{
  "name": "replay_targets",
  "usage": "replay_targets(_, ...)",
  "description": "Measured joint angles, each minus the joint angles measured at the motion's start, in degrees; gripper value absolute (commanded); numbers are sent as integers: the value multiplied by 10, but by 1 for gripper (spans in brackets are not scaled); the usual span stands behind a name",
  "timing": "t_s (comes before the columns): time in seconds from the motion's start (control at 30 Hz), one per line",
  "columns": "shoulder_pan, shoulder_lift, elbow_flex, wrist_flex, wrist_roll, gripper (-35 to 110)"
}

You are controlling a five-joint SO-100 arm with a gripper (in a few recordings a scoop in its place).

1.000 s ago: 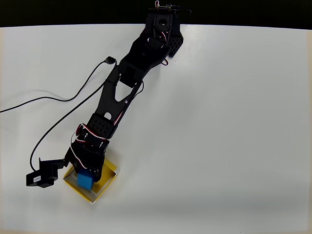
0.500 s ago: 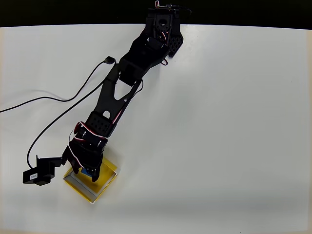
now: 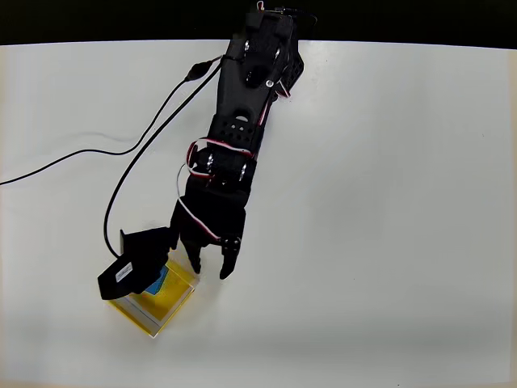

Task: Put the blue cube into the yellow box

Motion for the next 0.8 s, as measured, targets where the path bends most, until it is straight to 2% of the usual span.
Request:
replay_targets(0.23,-72,266,301,-37,0,16)
replay_targets(0.53,-87,470,496,-38,-4,17)
replay_targets(0.8,-78,638,638,25,-4,17)
